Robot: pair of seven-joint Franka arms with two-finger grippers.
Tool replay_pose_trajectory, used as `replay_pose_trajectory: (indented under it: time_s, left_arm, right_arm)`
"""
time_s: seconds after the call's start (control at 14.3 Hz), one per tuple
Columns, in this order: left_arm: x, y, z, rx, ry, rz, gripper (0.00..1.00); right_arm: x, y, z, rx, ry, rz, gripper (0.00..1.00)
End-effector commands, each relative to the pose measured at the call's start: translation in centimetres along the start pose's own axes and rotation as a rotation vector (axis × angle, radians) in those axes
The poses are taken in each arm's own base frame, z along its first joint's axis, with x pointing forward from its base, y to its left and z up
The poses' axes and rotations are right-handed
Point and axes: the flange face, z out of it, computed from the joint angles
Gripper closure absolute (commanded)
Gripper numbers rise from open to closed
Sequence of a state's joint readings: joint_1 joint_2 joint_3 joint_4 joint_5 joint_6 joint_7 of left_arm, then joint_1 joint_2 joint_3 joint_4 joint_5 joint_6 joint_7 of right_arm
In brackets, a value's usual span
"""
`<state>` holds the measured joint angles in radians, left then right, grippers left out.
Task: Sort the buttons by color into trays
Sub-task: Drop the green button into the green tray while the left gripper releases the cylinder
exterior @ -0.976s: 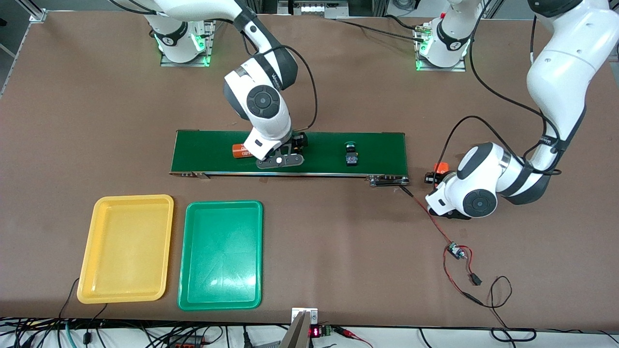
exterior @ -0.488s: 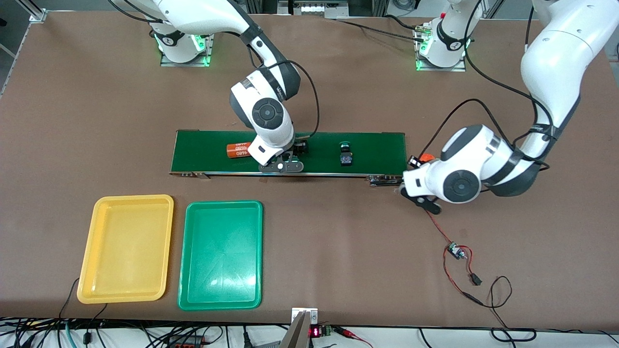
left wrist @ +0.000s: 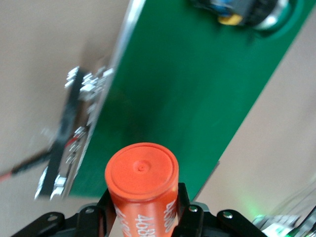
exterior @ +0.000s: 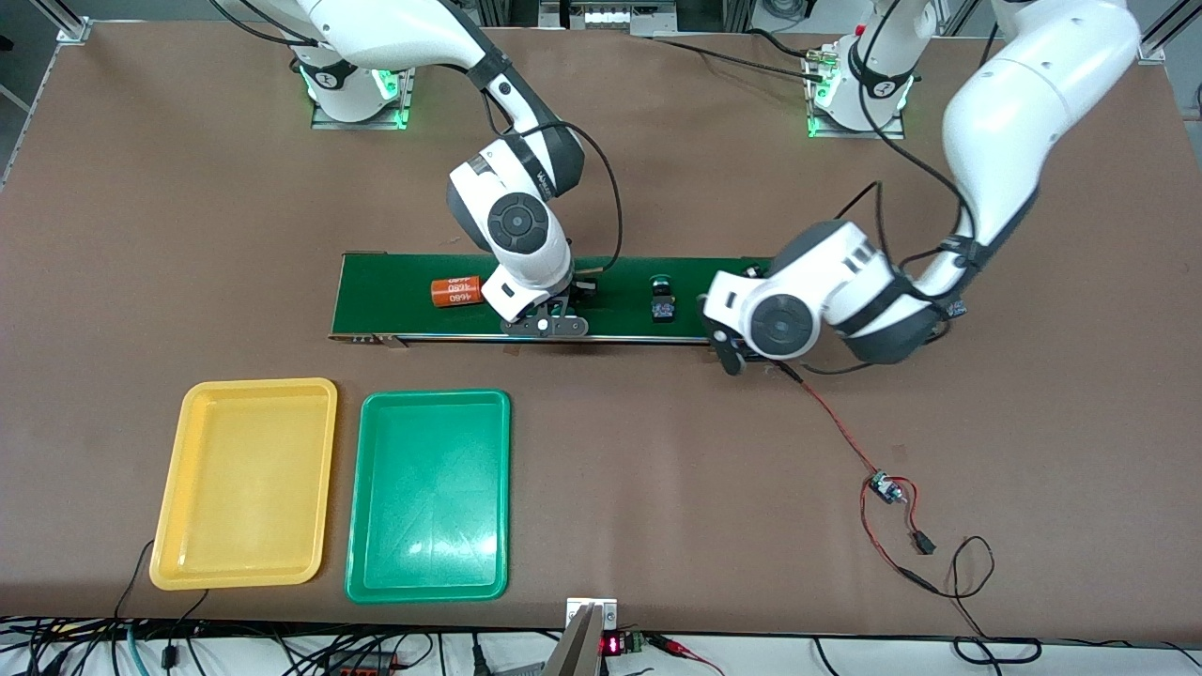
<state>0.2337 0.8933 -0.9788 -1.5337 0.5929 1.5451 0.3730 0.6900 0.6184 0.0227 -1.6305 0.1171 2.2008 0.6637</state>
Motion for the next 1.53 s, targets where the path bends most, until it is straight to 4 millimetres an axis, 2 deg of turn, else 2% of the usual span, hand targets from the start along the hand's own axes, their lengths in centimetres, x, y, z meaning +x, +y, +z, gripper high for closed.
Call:
replay_pose_trajectory:
  time_s: [0.0,0.07,0.14,0.21,0.42,0.49,0.56,0.63,0.77,0.84,0.91,0.98,1.18,1.39,1.46]
  left_arm:
    - [1.9,1.4,1.0,0.072,-0.059,0.146,0.82]
    - [2.2,1.7,1.0,0.09,-0.068,0.158,0.77]
    - [2.3,1.6,1.0,0.103,-0.074,0.161,0.66]
    - [2.2,1.5,1.0,0.108,-0.075,0.163,0.01]
    - [1.3,0.9,0.4,0.11,-0.075,0.14,0.0]
    - [1.0,0.9,-0.4,0.113,-0.071,0.129,0.0]
    - [0.6,1.0,-1.2,0.112,-0.072,0.111,0.0]
    - [-0.4,0.3,-1.7,0.105,-0.067,0.086,0.0]
    - [-2.2,-1.6,-3.9,0.088,-0.012,0.007,0.0]
    - [-3.8,-2.9,-4.7,0.049,0.007,-0.056,0.0]
    - [-4.9,-3.7,-5.1,0.03,0.012,-0.124,0.0]
    - [-5.7,-4.4,-5.3,0.028,0.011,-0.216,0.0]
    - [-8.7,-6.9,-5.7,0.006,0.023,-0.546,0.0]
    - [-11.4,-8.7,-6.0,0.004,0.034,-0.804,0.0]
    - [-12.3,-9.0,-6.4,0.017,0.038,-0.863,0.0]
  right_arm:
    - [1.4,-0.1,-1.8,0.035,0.024,0.017,1.0]
    - [2.3,0.4,-2.5,0.04,0.036,0.027,1.0]
    - [3.0,0.9,-3.2,0.045,0.047,0.035,1.0]
    - [4.5,1.9,-4.0,0.058,0.066,0.058,1.0]
    - [10.5,6.5,-6.7,0.099,0.124,0.148,1.0]
    - [12.6,9.3,-7.4,0.107,0.138,0.186,1.0]
    - [14.1,11.4,-7.6,0.111,0.145,0.205,1.0]
    - [14.9,12.5,-7.4,0.102,0.153,0.194,1.0]
    - [17.4,16.7,-6.9,0.043,0.182,0.141,1.0]
    - [18.6,19.0,-6.8,0.007,0.194,0.115,1.0]
    - [19.3,20.4,-6.0,-0.006,0.187,0.094,1.0]
    - [19.5,21.1,-4.8,-0.016,0.174,0.063,1.0]
    - [20.8,22.8,1.3,-0.045,0.119,-0.006,1.0]
    - [21.7,23.5,3.5,-0.057,0.114,-0.062,1.0]
    - [22.0,24.3,3.6,-0.056,0.118,-0.092,1.0]
